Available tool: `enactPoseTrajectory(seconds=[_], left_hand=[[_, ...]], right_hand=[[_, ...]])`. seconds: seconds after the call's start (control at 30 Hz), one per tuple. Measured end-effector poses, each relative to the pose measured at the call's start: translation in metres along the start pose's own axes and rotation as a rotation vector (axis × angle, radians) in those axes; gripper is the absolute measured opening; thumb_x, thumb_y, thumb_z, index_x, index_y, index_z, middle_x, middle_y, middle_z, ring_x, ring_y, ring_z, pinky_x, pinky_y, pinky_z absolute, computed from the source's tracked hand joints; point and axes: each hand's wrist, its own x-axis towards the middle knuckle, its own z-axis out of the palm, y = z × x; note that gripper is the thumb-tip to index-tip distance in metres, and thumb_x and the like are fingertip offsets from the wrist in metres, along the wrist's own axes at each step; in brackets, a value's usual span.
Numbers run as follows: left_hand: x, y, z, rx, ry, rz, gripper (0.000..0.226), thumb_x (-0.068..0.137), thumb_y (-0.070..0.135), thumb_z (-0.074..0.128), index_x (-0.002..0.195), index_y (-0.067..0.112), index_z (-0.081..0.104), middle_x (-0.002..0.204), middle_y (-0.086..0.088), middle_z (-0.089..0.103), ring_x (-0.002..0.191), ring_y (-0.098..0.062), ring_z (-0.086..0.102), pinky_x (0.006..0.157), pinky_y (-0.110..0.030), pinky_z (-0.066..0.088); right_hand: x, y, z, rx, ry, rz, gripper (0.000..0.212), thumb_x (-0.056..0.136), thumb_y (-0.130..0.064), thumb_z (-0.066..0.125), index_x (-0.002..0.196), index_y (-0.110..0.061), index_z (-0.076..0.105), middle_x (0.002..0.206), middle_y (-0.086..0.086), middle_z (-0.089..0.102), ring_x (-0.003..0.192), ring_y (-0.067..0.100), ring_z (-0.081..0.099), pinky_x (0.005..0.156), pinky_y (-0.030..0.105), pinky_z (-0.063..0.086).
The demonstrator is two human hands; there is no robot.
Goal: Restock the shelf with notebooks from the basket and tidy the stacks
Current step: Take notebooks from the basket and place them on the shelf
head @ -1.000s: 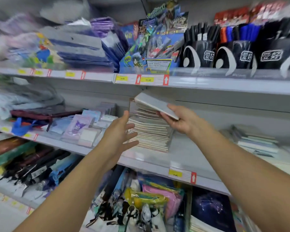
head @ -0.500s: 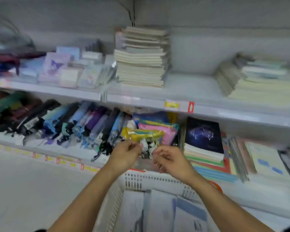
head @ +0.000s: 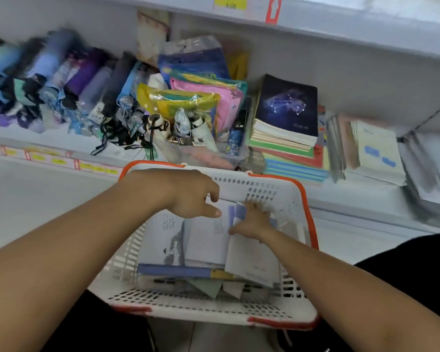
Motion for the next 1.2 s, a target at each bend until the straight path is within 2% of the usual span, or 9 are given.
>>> enactPoseTrajectory(seconds=[0.17,0.33,0.5,0.63,0.73,0.87,1.0,1.07,1.2], left_hand=[[0.005,-0.004,-0.004,0.022,0.005,-0.037,0.049,0.094,0.057,0.045,0.134,0.030,0.047,0.133,0.006,0.054,0.116,-0.015,0.050,0.109,-0.036,0.035],[0.009,-0.006,0.003,0.055,-0.043,-0.050,0.050,0.096,0.054,0.044,0.137,0.026,0.045,0.139,0.004,0.049,0.119,-0.017,0.048,0.098,-0.027,0.037],[0.007,-0.008,0.007,0.042,-0.071,-0.078,0.051,0.096,0.054,0.043,0.139,0.026,0.043,0.141,0.004,0.046,0.122,-0.018,0.046,0.093,-0.027,0.035],[0.007,-0.006,0.008,0.052,-0.058,-0.081,0.055,0.096,0.056,0.041,0.140,0.023,0.043,0.141,0.002,0.047,0.122,-0.018,0.047,0.099,-0.030,0.037],[0.011,0.000,0.011,0.083,-0.074,-0.119,0.066,0.095,0.062,0.032,0.137,0.014,0.048,0.135,-0.003,0.052,0.119,-0.021,0.050,0.099,-0.032,0.039],[0.014,0.014,0.009,-0.015,-0.006,-0.143,0.083,0.085,0.077,0.028,0.131,0.012,0.052,0.132,-0.007,0.054,0.109,-0.021,0.051,0.086,-0.029,0.039],[0.015,0.012,-0.007,-0.530,0.203,-0.156,0.055,0.088,0.046,0.061,0.130,0.013,0.049,0.114,-0.005,0.058,0.092,-0.023,0.062,0.061,-0.032,0.058],[0.011,-0.005,-0.015,-0.560,0.346,-0.218,0.036,0.086,0.015,0.062,0.120,0.010,0.052,0.100,-0.010,0.059,0.080,-0.024,0.063,0.049,-0.025,0.052],[-0.002,-0.031,-0.021,-0.412,0.315,-0.300,0.039,0.084,0.013,0.058,0.121,0.003,0.054,0.119,-0.021,0.058,0.091,-0.030,0.058,0.075,-0.031,0.045]], right_hand=[[0.007,0.013,-0.017,-0.035,0.027,0.050,0.058,0.085,-0.040,0.064,0.136,-0.023,0.043,0.156,0.015,0.022,0.141,0.041,0.029,0.110,0.045,0.036],[0.003,0.016,-0.004,-0.022,0.033,0.010,0.119,0.060,-0.070,0.076,0.154,-0.024,0.020,0.161,0.008,0.019,0.144,0.040,0.026,0.112,0.049,0.034],[0.016,0.014,0.000,0.024,-0.019,0.020,0.110,0.054,-0.058,0.070,0.152,-0.027,0.030,0.158,0.008,0.030,0.142,0.035,0.034,0.111,0.048,0.040],[-0.005,0.003,-0.034,0.112,0.094,0.103,0.027,0.076,-0.032,0.068,0.096,-0.015,0.061,0.098,0.004,0.065,0.085,0.027,0.068,0.067,0.032,0.056],[-0.025,-0.016,-0.070,0.080,-0.047,0.234,0.020,0.094,-0.010,0.050,0.099,0.007,0.059,0.075,0.023,0.066,0.051,0.033,0.065,0.050,0.036,0.058],[-0.049,-0.071,-0.125,0.577,-0.009,0.115,0.016,0.090,0.005,0.048,0.103,0.005,0.058,0.070,0.016,0.058,0.037,0.022,0.059,0.037,0.024,0.050],[-0.081,-0.129,-0.157,0.980,-0.118,-0.137,0.008,0.095,-0.010,0.053,0.101,-0.006,0.057,0.069,0.011,0.055,0.037,0.012,0.058,0.036,0.016,0.044],[-0.083,-0.130,-0.158,1.129,-0.244,-0.232,0.041,0.095,-0.047,0.056,0.118,-0.013,0.056,0.084,0.019,0.065,0.059,0.022,0.071,0.051,0.024,0.056],[-0.051,-0.086,-0.103,0.710,-0.363,-0.066,0.074,0.090,-0.072,0.045,0.142,-0.020,0.045,0.119,0.024,0.063,0.078,0.032,0.073,0.061,0.038,0.060]])
